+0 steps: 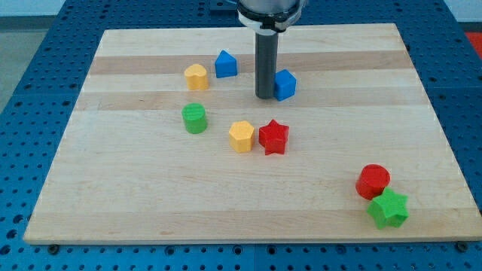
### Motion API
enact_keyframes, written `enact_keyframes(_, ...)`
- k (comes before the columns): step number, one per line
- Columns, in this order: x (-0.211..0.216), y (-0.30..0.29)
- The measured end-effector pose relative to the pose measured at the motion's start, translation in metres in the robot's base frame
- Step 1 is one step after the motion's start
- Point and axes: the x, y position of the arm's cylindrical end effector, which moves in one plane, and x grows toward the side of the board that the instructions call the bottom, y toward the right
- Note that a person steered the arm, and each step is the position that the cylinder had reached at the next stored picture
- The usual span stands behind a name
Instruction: Push the triangle slightly up
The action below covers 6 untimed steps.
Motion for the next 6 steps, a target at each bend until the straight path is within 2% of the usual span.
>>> enact_keyframes(1,0.000,-0.001)
enact_keyframes(3,-0.002,-0.062)
enact_keyframes(4,-0.005,-0.074)
enact_keyframes(6,-0.037,-0.086)
